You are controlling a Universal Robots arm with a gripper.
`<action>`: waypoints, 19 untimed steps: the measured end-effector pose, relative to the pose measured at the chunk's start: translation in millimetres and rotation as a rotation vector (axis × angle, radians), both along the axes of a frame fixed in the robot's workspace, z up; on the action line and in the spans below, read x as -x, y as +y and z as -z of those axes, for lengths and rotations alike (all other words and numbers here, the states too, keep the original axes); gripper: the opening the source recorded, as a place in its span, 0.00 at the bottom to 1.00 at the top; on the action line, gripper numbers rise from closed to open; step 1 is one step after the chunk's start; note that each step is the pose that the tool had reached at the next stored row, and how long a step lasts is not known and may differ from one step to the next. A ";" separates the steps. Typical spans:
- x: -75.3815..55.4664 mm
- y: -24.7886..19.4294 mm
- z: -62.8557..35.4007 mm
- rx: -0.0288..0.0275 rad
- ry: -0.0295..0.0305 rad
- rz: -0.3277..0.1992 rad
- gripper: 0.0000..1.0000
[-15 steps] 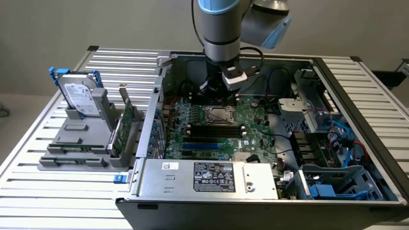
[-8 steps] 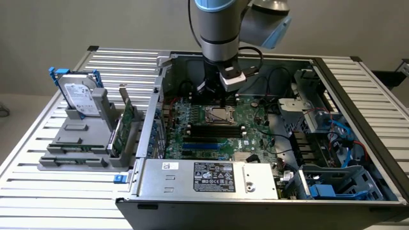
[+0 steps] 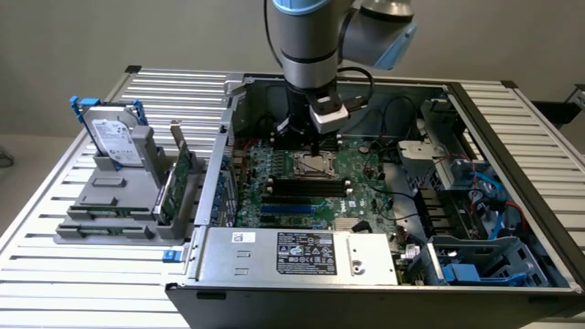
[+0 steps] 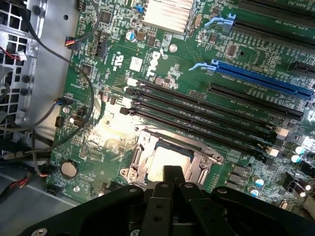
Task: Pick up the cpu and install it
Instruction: 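Install the first cpu locking lever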
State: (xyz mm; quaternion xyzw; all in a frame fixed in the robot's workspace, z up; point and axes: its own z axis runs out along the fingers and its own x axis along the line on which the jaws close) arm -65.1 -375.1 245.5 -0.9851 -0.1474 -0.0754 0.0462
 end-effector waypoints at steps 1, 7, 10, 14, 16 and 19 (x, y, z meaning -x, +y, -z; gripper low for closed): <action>1.1 -1.7 -0.6 -0.0001 0.0004 0.000 0.11; 6.9 -10.3 -2.9 0.0000 0.0038 0.000 0.11; 9.4 -14.3 -3.7 -0.0001 0.0063 0.000 0.11; 11.9 -19.3 -4.3 0.0000 0.0113 0.000 0.11; 12.9 -21.7 -4.5 0.0000 0.0146 0.000 0.11; 14.2 -25.0 -4.5 0.0000 0.0208 0.001 0.11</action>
